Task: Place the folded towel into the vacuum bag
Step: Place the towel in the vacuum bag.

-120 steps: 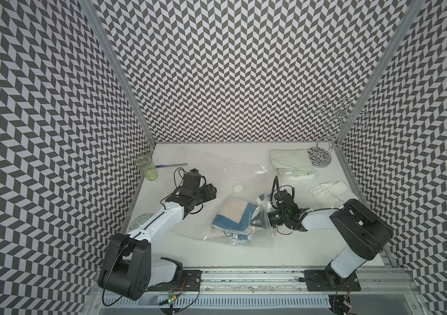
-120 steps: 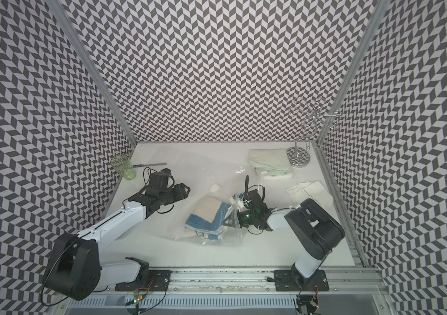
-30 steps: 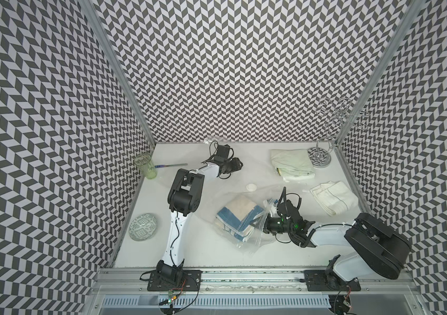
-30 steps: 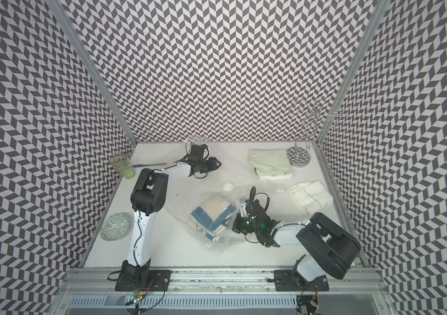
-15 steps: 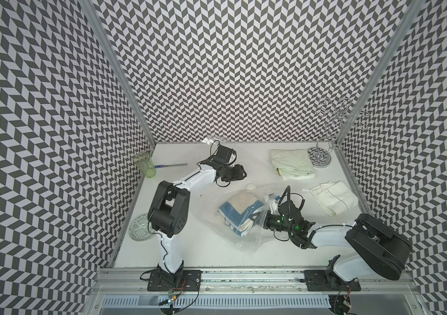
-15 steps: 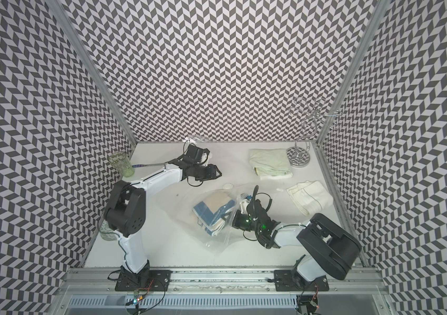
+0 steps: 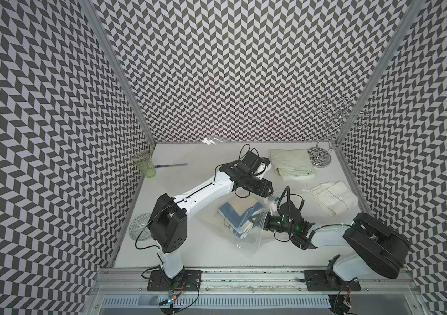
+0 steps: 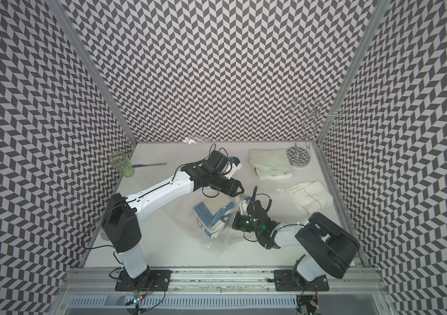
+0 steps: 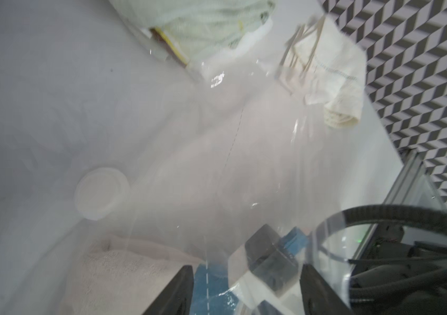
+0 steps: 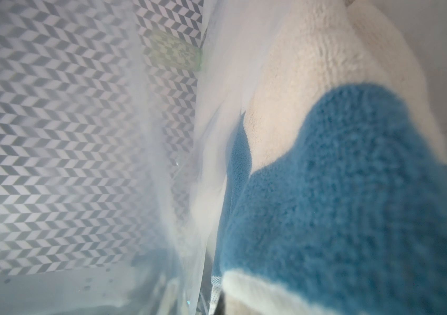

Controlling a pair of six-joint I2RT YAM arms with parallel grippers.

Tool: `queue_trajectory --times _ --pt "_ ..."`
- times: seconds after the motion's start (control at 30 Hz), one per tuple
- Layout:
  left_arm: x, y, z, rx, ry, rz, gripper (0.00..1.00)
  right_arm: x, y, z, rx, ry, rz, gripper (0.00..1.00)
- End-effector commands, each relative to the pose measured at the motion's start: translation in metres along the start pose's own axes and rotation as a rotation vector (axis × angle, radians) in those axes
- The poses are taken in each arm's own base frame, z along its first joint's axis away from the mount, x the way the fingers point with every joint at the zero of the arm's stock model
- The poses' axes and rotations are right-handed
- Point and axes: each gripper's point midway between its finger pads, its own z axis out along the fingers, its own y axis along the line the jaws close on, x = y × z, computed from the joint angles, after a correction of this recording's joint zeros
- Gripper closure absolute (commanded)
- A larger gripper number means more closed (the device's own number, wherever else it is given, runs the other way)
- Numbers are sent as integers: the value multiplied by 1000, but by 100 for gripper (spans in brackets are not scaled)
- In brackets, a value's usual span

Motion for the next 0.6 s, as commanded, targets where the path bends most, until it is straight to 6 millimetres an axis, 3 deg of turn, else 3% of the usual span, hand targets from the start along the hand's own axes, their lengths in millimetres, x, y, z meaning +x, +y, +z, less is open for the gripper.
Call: queue_trajectory --times 0.0,0.13,0.33,0.43,0.57 --pt "2 1 -6 -90 33 92 34 -5 19 0 -78 -17 -53 100" --pt "-2 -10 -7 -89 36 120 35 -5 18 1 -78 -13 -51 100" --pt "-27 -36 -46 -26 -61 136 33 -4 16 0 -75 -15 -41 100" --pt "-15 -45 -45 -7 -37 150 32 -4 17 1 -75 -14 -40 100" --pt "9 -35 -25 -65 38 167 33 -4 16 2 -74 -12 -39 100"
